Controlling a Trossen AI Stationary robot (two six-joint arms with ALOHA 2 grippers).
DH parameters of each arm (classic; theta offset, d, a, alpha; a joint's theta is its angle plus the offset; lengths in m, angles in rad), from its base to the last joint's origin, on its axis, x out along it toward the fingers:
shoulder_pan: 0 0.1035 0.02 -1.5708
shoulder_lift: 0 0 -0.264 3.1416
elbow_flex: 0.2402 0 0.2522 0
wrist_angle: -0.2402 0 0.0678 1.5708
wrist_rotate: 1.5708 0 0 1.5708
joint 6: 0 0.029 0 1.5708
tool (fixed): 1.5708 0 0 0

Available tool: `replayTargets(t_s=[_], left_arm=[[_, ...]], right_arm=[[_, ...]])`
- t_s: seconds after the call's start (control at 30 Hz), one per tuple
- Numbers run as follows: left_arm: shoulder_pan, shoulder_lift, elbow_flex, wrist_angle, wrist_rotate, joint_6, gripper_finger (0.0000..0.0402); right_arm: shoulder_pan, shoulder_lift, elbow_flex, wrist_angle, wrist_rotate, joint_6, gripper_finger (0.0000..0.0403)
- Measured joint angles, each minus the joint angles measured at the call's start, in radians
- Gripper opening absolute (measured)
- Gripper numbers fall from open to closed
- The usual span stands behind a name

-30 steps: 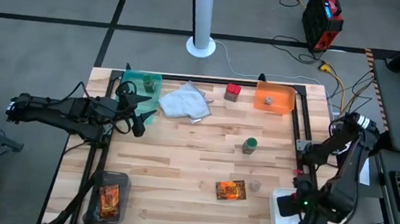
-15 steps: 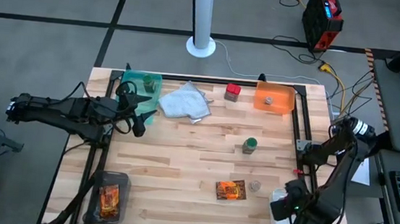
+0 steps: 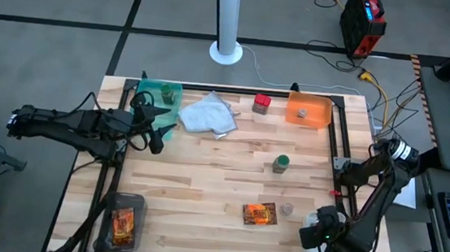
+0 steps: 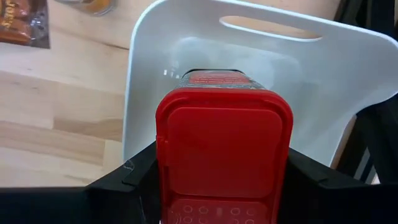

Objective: Sort spices by type
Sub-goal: Put the bottom red seasoning can into the white bin

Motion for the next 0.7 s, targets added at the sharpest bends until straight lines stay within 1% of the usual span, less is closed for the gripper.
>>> replayTargets(t_s=[0.23,0.6,0.7], left_arm=[[0.000,0.000,0.000,0.000,0.000,0.000,0.0233],[0.000,0.000,0.000,0.000,0.000,0.000,0.0233],[0.000,0.000,0.000,0.000,0.000,0.000,0.0233]], right_arm=[[-0.009,0.033,0.000,0.020,0.000,-0.008,0.0206],[-0.024,0.035,-0.002,0.023,0.001,-0.010,0.0206],[-0.024,0.035,-0.004,0.023,0.002,-0.012,0.0216]])
